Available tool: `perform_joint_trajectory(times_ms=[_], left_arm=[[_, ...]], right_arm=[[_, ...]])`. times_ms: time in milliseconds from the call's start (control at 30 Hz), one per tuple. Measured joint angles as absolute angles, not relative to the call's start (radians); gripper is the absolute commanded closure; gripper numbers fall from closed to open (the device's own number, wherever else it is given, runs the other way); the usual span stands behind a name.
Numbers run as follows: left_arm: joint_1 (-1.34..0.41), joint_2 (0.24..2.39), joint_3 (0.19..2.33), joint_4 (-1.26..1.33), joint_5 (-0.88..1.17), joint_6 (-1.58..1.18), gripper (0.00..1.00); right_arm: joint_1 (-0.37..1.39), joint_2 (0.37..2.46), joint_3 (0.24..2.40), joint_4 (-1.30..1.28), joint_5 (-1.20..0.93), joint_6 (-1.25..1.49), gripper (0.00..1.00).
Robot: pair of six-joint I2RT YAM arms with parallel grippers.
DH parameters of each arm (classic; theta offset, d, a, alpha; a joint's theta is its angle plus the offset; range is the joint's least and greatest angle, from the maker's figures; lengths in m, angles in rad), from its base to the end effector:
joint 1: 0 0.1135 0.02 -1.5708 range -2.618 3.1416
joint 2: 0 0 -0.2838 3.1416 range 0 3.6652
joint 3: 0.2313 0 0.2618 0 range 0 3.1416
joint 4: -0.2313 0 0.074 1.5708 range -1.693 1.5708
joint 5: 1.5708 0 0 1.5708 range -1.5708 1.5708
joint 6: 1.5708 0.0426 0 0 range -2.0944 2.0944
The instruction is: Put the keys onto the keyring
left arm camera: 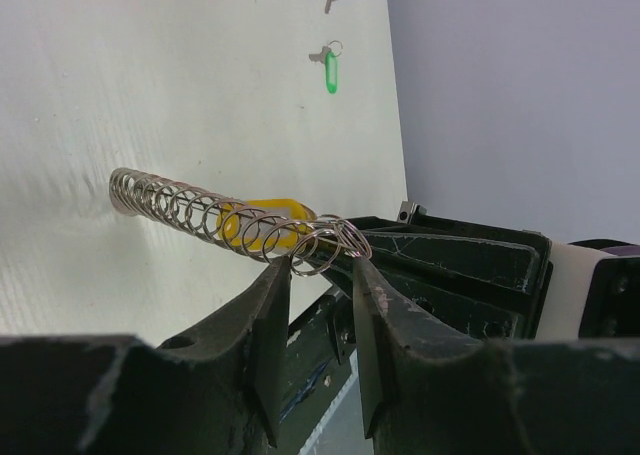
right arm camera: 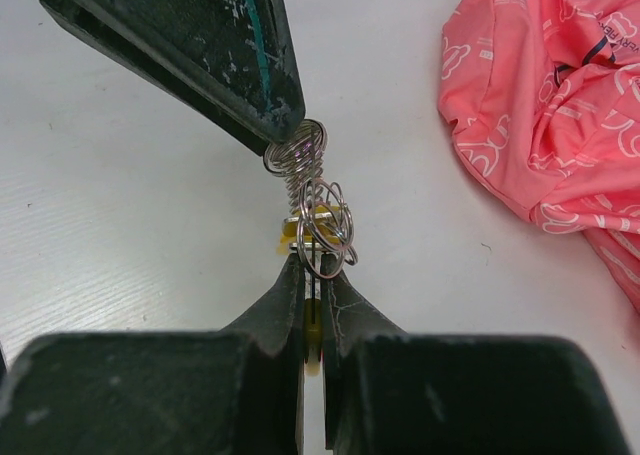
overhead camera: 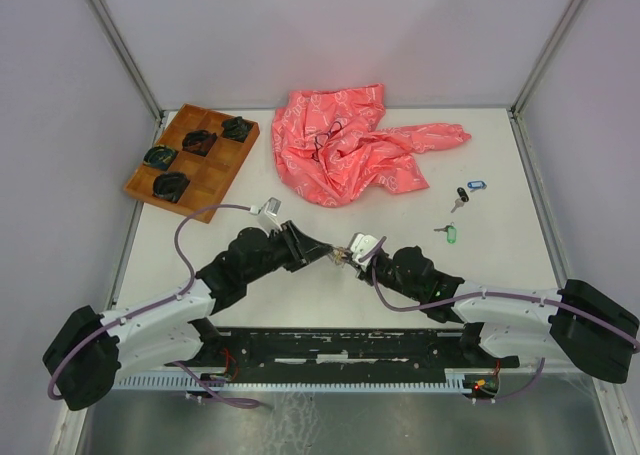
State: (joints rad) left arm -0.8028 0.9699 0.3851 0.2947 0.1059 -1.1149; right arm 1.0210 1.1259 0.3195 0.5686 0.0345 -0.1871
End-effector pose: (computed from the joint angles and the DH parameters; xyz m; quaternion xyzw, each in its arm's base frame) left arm 0.1473 -0.1590 0.2237 -0.0932 0.7959 -0.5127 0.3080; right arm 0.1219 0.1961 0.1998 -0.4376 0.6529 0.2379 0.5707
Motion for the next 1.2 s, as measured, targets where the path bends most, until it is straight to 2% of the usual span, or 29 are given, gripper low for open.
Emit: perform_joint_trajectory(times_ms=[900, 1200], left_arm=[[-0.803, 0.99, 0.365, 0.347, 0.075, -1.119, 0.66], [-0.803, 0.922, 0.365, 0.309, 0.053, -1.104, 0.64]], right_arm=[[1.02, 1.126, 0.319, 0.574, 0.011, -0.163, 0.99], [1.02, 1.096, 0.319, 0.528, 0.0, -0.208, 0.99]])
